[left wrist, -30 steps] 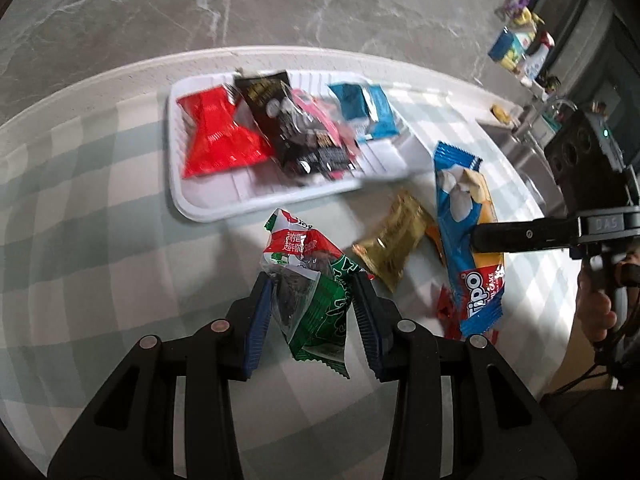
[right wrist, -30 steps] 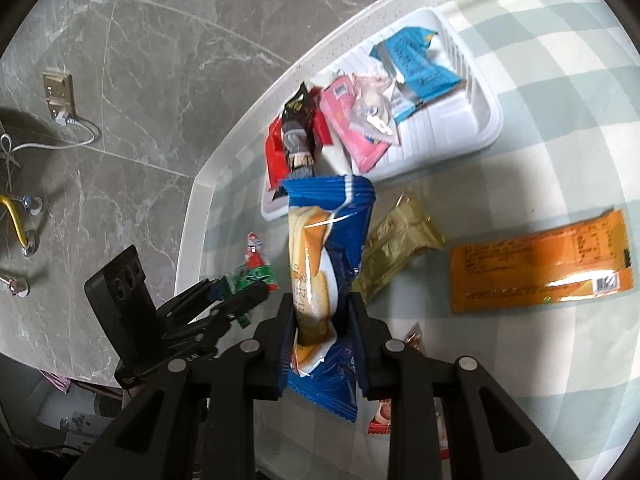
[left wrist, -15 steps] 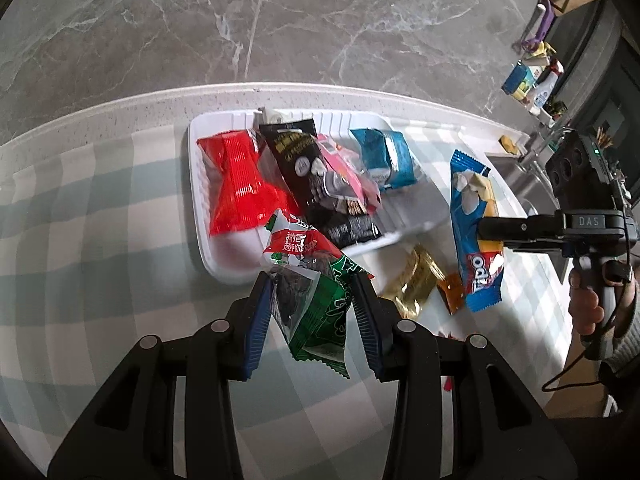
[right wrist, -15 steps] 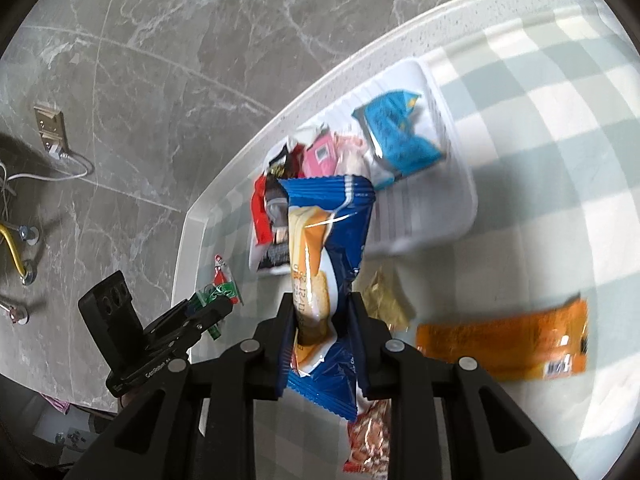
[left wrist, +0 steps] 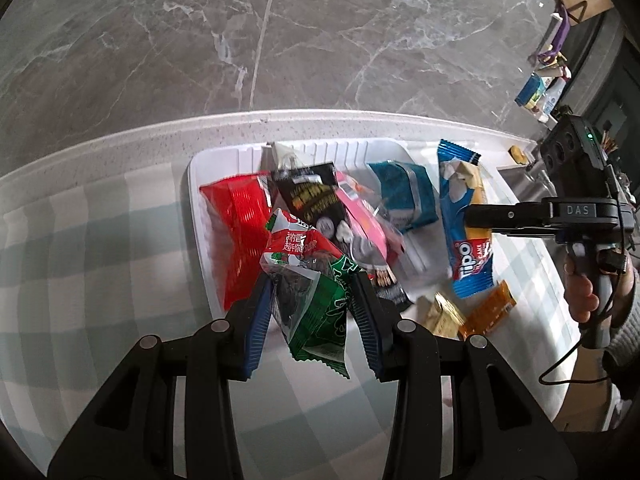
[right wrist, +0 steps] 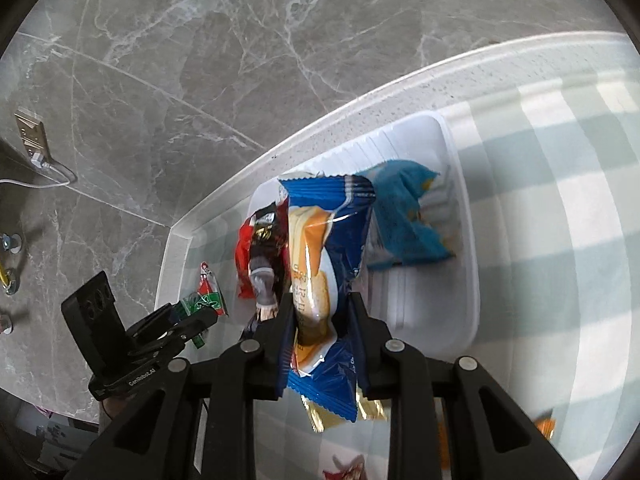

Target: Organize snacks

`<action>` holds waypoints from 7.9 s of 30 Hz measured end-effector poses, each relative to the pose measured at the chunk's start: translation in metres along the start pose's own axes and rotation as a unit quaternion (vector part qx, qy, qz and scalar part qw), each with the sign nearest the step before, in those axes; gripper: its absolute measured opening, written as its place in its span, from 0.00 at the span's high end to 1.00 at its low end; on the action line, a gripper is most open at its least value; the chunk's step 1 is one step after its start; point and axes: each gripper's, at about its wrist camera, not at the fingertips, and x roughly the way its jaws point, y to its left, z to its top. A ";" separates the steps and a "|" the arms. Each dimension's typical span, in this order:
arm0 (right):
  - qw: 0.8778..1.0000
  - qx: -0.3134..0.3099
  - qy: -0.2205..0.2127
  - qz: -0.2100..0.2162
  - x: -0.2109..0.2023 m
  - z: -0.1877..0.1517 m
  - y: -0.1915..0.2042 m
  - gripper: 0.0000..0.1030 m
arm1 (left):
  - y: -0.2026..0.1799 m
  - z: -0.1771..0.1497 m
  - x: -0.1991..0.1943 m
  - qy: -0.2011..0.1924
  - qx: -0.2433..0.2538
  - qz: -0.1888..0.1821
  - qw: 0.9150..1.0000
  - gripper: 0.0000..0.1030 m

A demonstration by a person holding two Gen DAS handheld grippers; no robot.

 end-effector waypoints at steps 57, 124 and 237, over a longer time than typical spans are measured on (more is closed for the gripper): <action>0.991 -0.105 -0.032 -0.074 -0.017 -0.011 0.030 0.60 | -0.009 0.027 -0.014 -0.037 0.004 0.051 0.998 0.51; 0.918 -0.329 0.067 -0.209 -0.027 -0.138 -0.012 0.47 | -0.130 -0.091 0.009 0.086 0.163 0.010 0.983 0.48; 0.984 -0.149 0.064 -0.075 -0.045 -0.093 -0.052 0.75 | -0.141 -0.081 0.085 0.114 0.213 -0.034 0.970 0.54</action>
